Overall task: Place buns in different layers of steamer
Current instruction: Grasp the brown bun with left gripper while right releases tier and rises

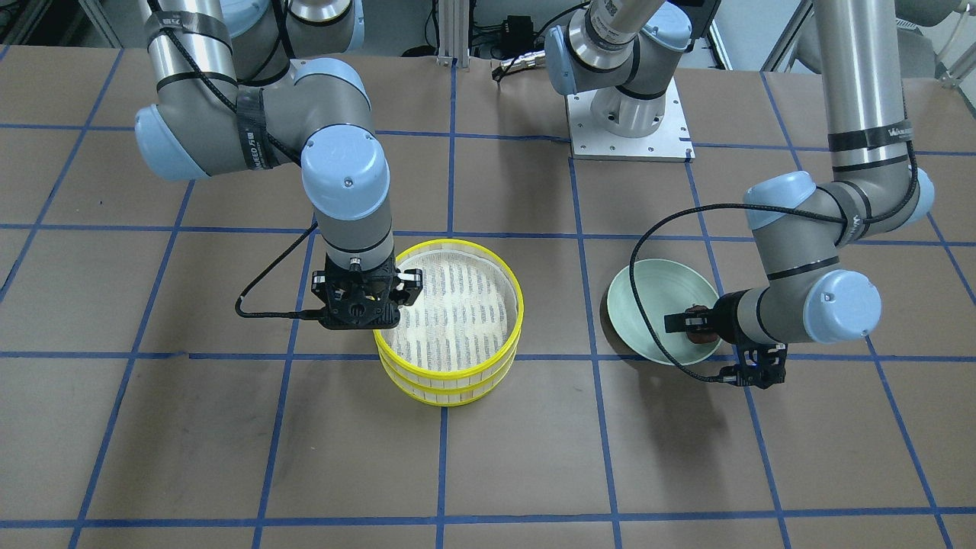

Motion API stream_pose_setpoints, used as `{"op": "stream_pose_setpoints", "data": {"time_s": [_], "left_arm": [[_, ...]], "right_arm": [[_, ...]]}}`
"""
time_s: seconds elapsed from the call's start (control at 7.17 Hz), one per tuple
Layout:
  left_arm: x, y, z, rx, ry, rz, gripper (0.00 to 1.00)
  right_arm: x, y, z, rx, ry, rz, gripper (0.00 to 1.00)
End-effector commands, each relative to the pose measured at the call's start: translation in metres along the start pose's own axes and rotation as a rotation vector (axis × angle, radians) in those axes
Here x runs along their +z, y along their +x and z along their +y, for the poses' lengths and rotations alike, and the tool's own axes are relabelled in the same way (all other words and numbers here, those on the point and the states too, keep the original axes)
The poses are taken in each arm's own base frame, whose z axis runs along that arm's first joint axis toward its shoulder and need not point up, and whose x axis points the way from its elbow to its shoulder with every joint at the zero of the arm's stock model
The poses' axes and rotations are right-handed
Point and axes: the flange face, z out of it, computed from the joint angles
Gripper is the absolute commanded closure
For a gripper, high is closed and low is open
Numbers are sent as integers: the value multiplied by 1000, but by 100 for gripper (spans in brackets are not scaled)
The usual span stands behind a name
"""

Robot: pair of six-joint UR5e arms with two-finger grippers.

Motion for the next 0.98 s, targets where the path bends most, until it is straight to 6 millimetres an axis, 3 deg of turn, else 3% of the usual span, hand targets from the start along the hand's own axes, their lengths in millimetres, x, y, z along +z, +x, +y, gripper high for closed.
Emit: {"op": "stream_pose_setpoints", "data": {"time_s": [0.0, 0.14, 0.28, 0.42, 0.56, 0.7, 0.84], "left_arm": [[2, -1, -7, -3, -2, 1, 100], [-8, -1, -8, -12, 19, 7, 100], [-23, 0, -8, -14, 48, 4, 100], [-41, 2, -7, -18, 79, 15, 100], [-68, 16, -4, -49, 133, 82, 100], [-100, 38, 3, -122, 177, 111, 100], [-134, 77, 18, -135, 235, 100, 100]], "right_arm": [[-96, 18, 1, 11, 49, -10, 0], [-158, 39, 14, 39, 30, -9, 0], [-208, 56, 26, 64, 39, -13, 0], [-238, 62, 36, 73, 72, -18, 0], [-253, 65, 52, 73, 75, -18, 0], [-244, 68, 68, 76, -7, -3, 0], [-234, 68, 68, 78, -11, -4, 0]]}}
